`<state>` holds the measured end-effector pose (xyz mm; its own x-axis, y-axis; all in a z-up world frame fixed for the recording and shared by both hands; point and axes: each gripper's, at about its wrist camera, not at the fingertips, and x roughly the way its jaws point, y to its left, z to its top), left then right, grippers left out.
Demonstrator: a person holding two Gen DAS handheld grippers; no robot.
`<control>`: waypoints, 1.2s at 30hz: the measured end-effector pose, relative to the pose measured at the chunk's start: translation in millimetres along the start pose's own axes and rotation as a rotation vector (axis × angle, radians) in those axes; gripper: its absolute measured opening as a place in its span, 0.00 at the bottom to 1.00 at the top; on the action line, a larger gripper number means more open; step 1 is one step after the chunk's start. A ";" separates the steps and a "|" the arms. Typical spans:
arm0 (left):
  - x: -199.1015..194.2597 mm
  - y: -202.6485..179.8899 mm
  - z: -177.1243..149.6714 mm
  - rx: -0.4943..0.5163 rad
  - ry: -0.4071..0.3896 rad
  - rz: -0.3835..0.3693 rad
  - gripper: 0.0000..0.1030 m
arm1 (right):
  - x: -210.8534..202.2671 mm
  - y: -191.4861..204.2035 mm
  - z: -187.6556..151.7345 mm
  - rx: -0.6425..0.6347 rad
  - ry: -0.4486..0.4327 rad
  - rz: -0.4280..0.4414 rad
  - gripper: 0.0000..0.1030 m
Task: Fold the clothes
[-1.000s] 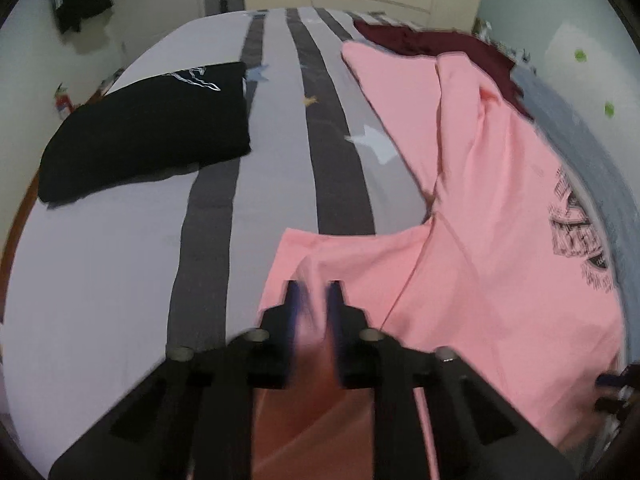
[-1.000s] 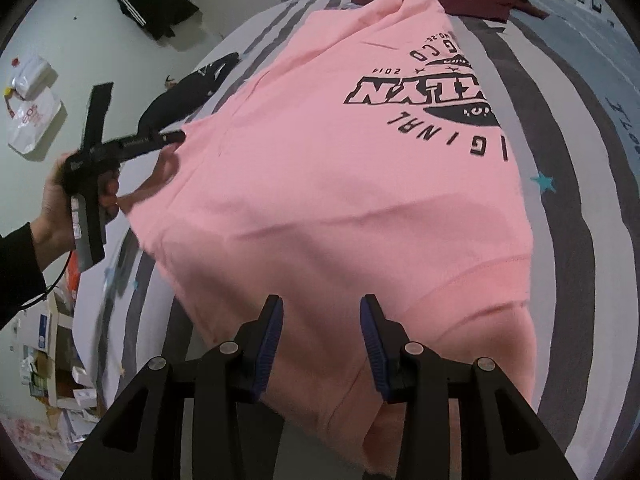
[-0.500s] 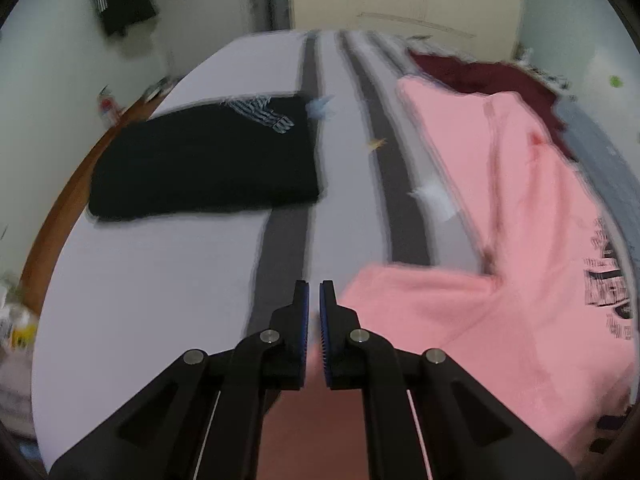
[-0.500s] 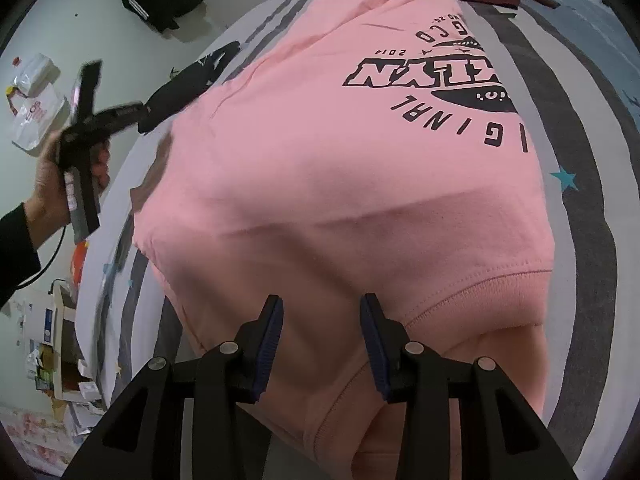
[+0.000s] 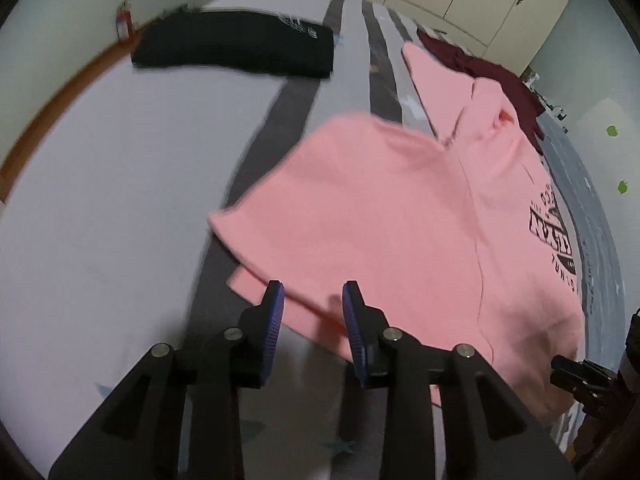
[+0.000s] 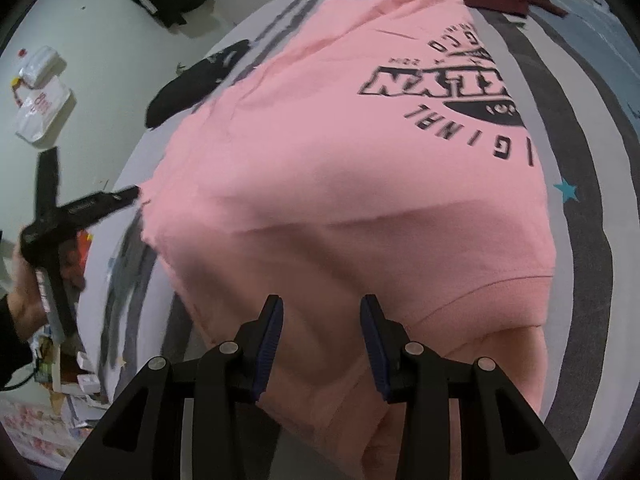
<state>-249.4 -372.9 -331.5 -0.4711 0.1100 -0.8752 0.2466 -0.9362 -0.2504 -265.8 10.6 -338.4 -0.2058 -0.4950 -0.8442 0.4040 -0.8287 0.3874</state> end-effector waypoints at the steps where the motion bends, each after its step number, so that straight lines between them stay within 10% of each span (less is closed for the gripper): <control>1: 3.4 -0.6 -1.6 -0.014 0.011 -0.009 0.27 | -1.0 3.2 -1.4 -0.014 0.001 0.010 0.36; 11: 8.5 1.5 -7.3 -0.090 0.028 -0.066 0.28 | 10.7 27.1 -31.3 -0.130 0.045 -0.044 0.38; 16: -1.9 -6.8 -10.8 -0.033 -0.014 -0.046 0.01 | 15.1 33.0 -39.2 -0.164 0.047 -0.075 0.38; 19: -17.3 -5.9 -7.3 -0.068 -0.061 -0.054 0.01 | 12.1 27.2 -39.5 -0.151 0.057 -0.063 0.02; 28: -63.0 16.6 -6.1 -0.150 -0.144 -0.045 0.00 | -21.2 9.6 -39.7 -0.081 0.044 0.032 0.01; 36: -38.7 21.6 -29.6 -0.137 -0.028 -0.065 0.00 | -3.5 14.8 -45.3 -0.054 0.105 0.039 0.04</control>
<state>-200.8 -387.5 -315.4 -0.5125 0.1579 -0.8441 0.3269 -0.8731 -0.3618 -218.7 11.9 -346.5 -0.0957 -0.4945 -0.8639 0.4577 -0.7925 0.4029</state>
